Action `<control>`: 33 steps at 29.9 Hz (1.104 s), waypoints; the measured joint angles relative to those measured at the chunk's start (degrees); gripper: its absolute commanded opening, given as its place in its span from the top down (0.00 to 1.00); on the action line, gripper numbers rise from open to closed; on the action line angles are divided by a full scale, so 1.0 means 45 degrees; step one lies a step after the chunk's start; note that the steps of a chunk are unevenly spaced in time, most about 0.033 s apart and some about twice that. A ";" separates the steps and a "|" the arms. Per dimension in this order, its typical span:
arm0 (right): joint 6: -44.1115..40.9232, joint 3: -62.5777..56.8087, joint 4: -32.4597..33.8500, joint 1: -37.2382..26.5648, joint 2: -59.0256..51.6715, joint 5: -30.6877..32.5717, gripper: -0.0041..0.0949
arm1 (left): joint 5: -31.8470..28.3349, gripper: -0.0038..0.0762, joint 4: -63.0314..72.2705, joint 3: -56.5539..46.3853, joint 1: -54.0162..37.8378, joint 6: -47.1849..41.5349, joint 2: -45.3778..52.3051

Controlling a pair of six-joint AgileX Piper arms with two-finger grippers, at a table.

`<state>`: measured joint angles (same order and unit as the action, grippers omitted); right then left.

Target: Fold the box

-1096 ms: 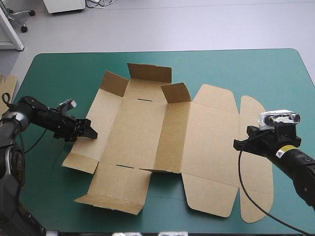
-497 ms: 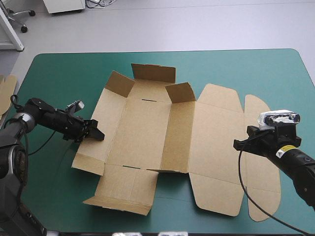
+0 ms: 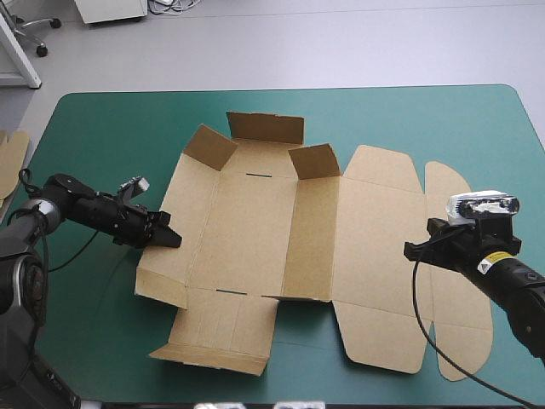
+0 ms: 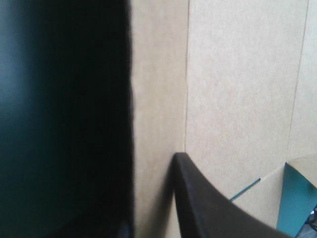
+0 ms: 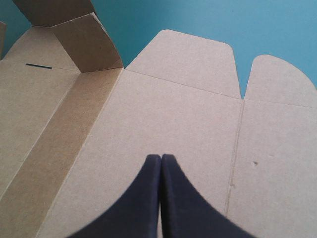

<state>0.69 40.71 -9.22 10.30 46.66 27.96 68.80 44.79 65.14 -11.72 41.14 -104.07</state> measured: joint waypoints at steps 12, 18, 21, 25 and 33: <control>-0.0039 0.0000 0.0000 0.0000 0.0000 0.0109 0.99 | 0.0166 0.97 -0.3831 0.2209 0.0016 -0.0507 0.0899; -0.0015 0.0000 -0.0358 0.0000 0.0163 0.0196 0.99 | 0.0283 0.97 -0.4369 0.2930 0.0293 -0.0594 0.1314; 0.0195 0.0000 -0.0775 0.0000 0.0584 0.0200 0.99 | 0.0270 0.97 -0.4981 0.3394 0.0942 -0.0628 0.1307; 0.0892 0.0000 -0.1519 0.0000 0.1095 0.0188 0.99 | 0.0343 0.97 -0.6625 0.4174 0.1957 -0.1077 0.1245; 0.1395 0.0275 -0.1824 0.0000 0.1163 0.0092 0.99 | 0.0465 0.97 -0.8330 0.5478 0.2152 -0.1170 0.0879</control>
<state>6.97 41.94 -17.42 10.30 51.89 28.37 70.89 7.30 89.79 -2.04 35.87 -100.12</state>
